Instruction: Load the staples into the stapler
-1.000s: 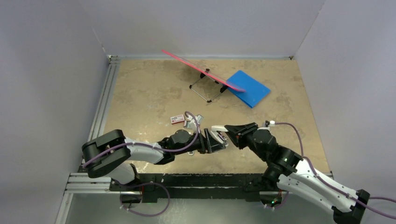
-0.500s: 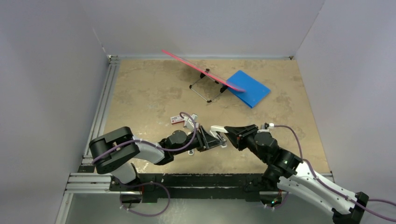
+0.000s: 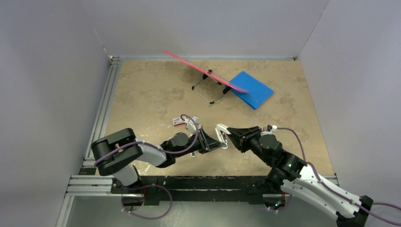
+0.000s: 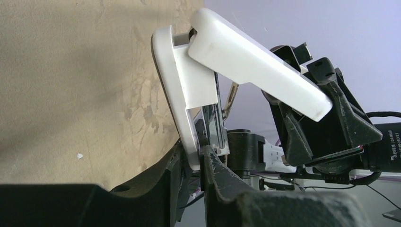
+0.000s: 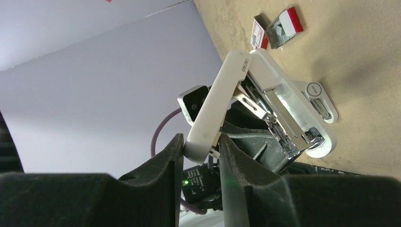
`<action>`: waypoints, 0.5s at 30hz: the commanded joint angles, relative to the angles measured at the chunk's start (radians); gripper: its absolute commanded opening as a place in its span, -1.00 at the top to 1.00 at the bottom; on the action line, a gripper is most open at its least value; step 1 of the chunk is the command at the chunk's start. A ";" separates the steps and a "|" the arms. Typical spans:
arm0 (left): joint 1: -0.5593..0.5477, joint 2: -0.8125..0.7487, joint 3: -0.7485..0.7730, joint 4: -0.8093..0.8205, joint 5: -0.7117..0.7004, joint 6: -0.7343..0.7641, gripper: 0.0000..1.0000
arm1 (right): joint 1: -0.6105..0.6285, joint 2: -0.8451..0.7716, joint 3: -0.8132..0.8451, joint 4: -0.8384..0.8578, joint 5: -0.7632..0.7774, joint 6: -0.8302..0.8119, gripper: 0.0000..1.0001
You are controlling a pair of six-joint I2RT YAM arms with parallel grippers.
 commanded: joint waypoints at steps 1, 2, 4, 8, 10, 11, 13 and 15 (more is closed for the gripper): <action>-0.005 -0.005 0.028 -0.024 -0.016 0.010 0.56 | 0.002 -0.007 0.001 0.118 -0.024 0.049 0.66; -0.004 -0.008 0.045 -0.058 -0.014 0.004 0.54 | 0.002 -0.002 -0.001 0.127 -0.035 0.049 0.67; -0.004 -0.016 0.086 -0.158 -0.015 -0.012 0.52 | 0.002 0.007 -0.009 0.148 -0.053 0.052 0.67; -0.001 -0.024 0.120 -0.234 -0.026 -0.003 0.50 | 0.003 0.013 -0.027 0.176 -0.074 0.057 0.68; 0.005 -0.018 0.118 -0.204 -0.007 0.005 0.49 | 0.003 0.015 -0.036 0.176 -0.084 0.062 0.68; 0.009 -0.011 0.118 -0.173 0.020 0.016 0.47 | 0.001 0.015 -0.042 0.199 -0.091 0.066 0.68; 0.012 0.019 0.121 -0.103 0.063 0.026 0.43 | 0.003 0.017 -0.053 0.214 -0.102 0.075 0.69; 0.013 0.051 0.111 -0.010 0.104 0.028 0.41 | 0.003 0.016 -0.057 0.224 -0.108 0.080 0.69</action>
